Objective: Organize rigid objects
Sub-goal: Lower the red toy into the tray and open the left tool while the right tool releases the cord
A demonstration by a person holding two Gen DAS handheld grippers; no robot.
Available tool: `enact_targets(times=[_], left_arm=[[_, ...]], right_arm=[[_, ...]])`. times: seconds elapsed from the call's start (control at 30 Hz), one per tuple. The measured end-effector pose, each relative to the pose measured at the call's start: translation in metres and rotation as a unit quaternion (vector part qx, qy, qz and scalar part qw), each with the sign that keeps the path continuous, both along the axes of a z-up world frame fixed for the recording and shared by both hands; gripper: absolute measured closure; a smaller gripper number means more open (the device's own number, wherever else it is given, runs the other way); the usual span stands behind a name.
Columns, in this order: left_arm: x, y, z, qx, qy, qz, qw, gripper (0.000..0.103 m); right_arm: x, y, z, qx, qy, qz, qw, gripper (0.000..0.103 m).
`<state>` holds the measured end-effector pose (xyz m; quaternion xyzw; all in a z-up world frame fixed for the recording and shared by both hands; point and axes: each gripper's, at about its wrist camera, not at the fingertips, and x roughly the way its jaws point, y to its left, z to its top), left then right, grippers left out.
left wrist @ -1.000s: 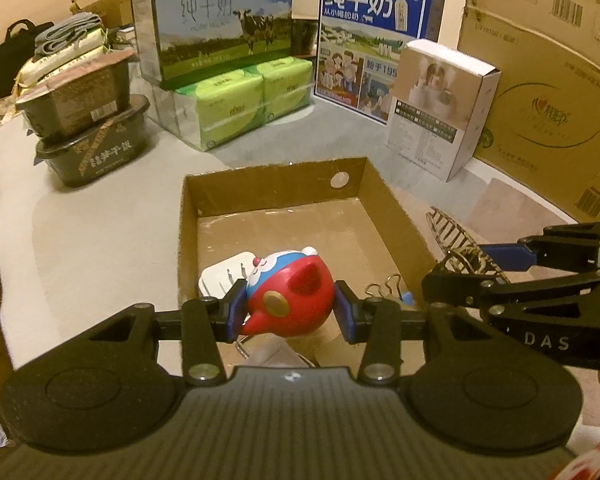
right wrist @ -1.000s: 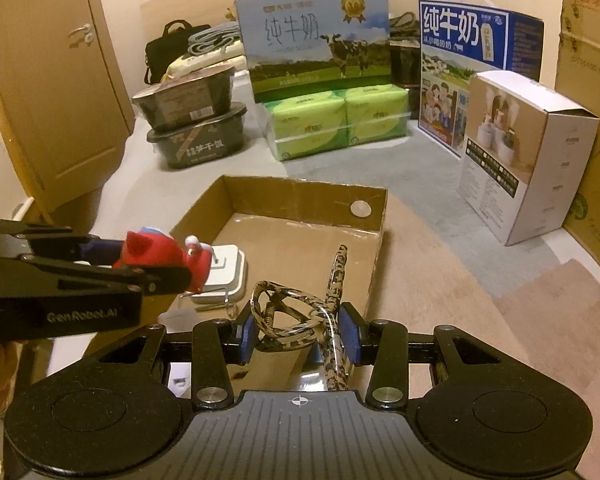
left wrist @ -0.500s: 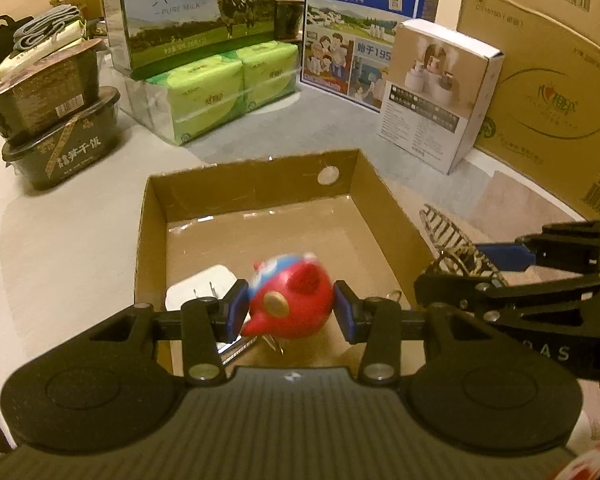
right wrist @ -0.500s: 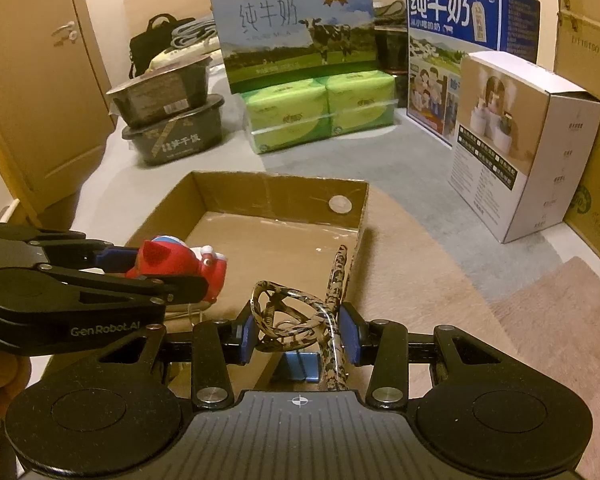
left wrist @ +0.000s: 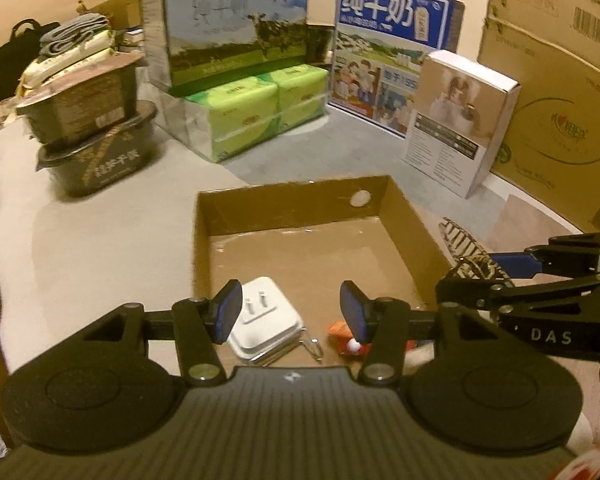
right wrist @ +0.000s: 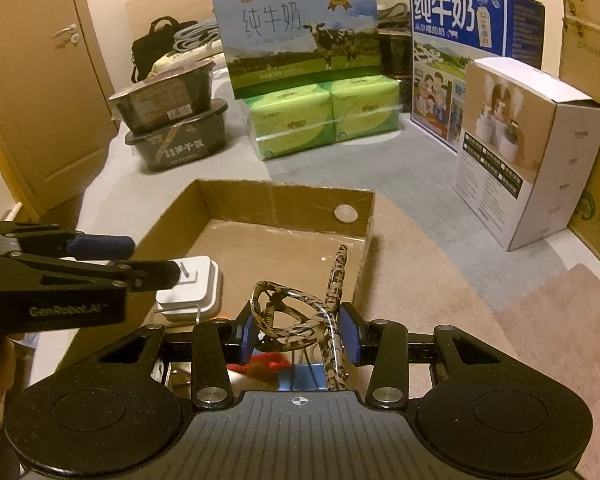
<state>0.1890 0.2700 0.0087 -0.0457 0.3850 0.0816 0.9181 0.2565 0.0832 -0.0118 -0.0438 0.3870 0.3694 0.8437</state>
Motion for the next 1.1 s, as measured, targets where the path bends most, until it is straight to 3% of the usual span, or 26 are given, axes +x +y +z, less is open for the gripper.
enact_targets(times=[0.4,0.5,0.53,0.57,0.63,1.1], left_arm=[[-0.014,0.021,-0.003,-0.001,0.000,0.023,0.9997,0.052],[-0.014,0.024,-0.007,-0.002,0.003,0.027,0.9996,0.047],[-0.015,0.025,-0.008,-0.003,0.003,0.029,0.9996,0.042],[-0.016,0.025,-0.008,-0.005,0.003,0.031,0.9995,0.040],[-0.018,0.026,-0.010,-0.010,0.003,0.032,0.9994,0.038],[-0.050,0.014,0.005,-0.018,-0.009,0.042,0.9989,0.014]], right_arm=[[0.008,0.023,0.006,0.015,0.002,0.012,1.000,0.060],[0.013,0.025,0.007,0.037,0.003,0.007,0.999,0.060],[0.015,0.025,0.008,0.039,0.004,0.002,0.999,0.052],[0.016,0.024,0.009,0.044,0.003,-0.003,0.999,0.039],[0.015,0.021,0.010,0.047,-0.001,-0.005,0.999,0.031],[-0.018,-0.007,0.014,0.018,0.004,-0.023,1.000,0.027]])
